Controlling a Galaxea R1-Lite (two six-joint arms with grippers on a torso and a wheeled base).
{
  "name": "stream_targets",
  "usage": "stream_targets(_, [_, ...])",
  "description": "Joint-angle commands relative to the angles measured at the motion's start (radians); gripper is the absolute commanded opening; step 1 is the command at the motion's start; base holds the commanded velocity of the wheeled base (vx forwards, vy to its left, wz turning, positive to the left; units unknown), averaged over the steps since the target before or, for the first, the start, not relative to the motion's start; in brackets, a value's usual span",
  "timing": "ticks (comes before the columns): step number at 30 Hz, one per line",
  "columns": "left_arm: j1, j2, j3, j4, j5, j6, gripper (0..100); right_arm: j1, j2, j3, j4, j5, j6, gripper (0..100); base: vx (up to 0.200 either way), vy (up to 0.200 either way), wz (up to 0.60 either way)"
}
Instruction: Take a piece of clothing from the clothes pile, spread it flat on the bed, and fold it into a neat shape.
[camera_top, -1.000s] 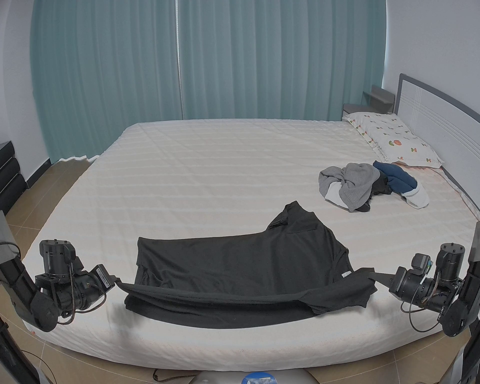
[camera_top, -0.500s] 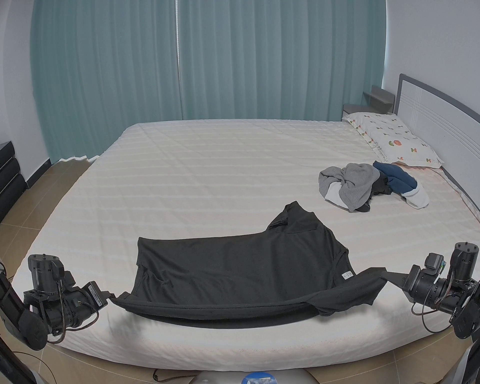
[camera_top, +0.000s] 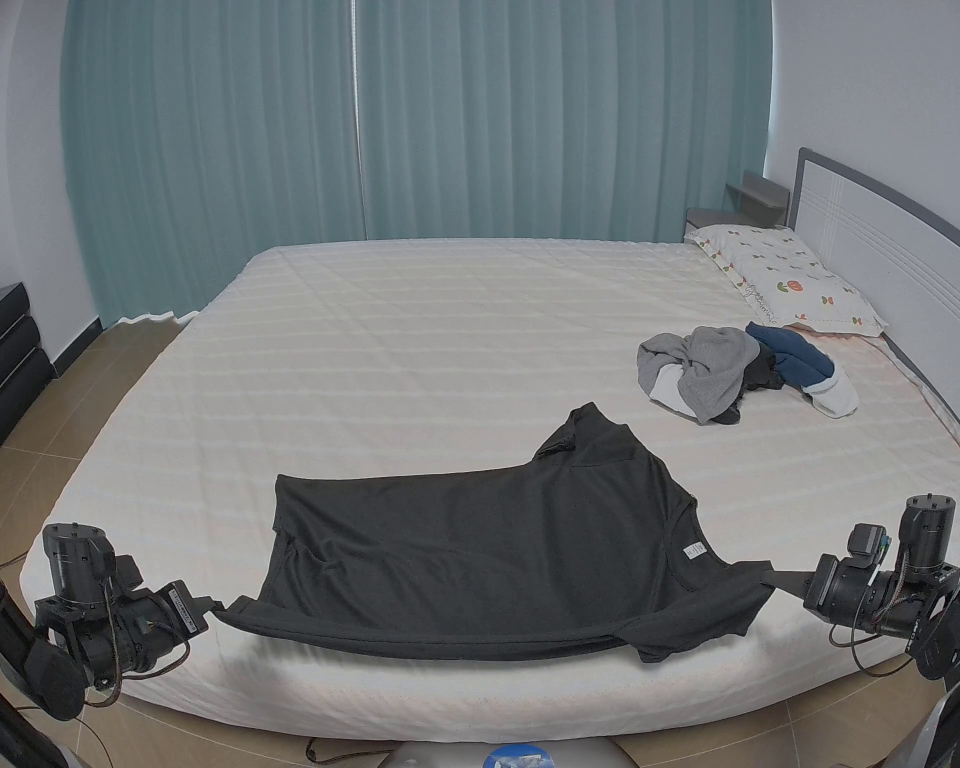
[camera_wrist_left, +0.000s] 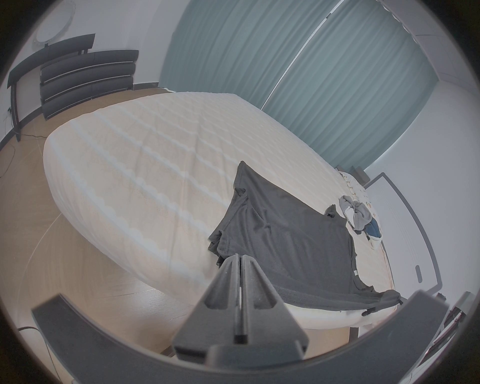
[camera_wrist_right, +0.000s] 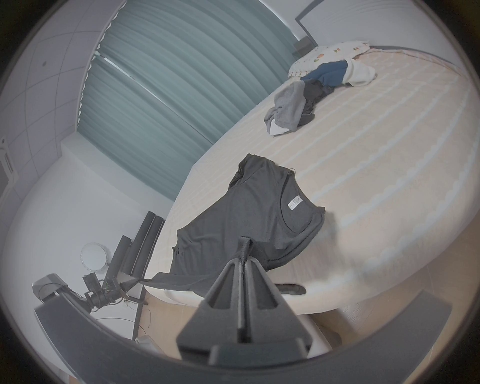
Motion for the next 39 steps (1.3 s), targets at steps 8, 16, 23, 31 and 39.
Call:
stream_targets(8, [-0.001,-0.025,-0.074,0.147,0.002,0.04,0,0.002,0.032,-0.004,0.003,-0.001,-0.016,0,0.0,0.0,0.0])
stream_targets(16, [-0.006,0.016,-0.216,0.245,0.001,0.037,0,0.005,0.17,-0.156,0.012,-0.044,-0.014,0,0.0,0.0,0.0])
stream_targets(23, [-0.006,0.177,-0.331,0.274,0.002,0.016,0,0.053,0.296,-0.27,0.008,-0.09,-0.014,0,0.0,0.0,0.0])
stream_targets(31, [-0.007,0.335,-0.433,0.277,0.002,0.0,0,0.065,0.399,-0.383,0.017,-0.126,-0.013,0,0.0,0.0,0.0])
stream_targets(39, [-0.007,0.45,-0.53,0.273,0.033,-0.014,0,0.068,0.485,-0.474,0.015,-0.155,-0.01,0,0.0,0.0,0.0])
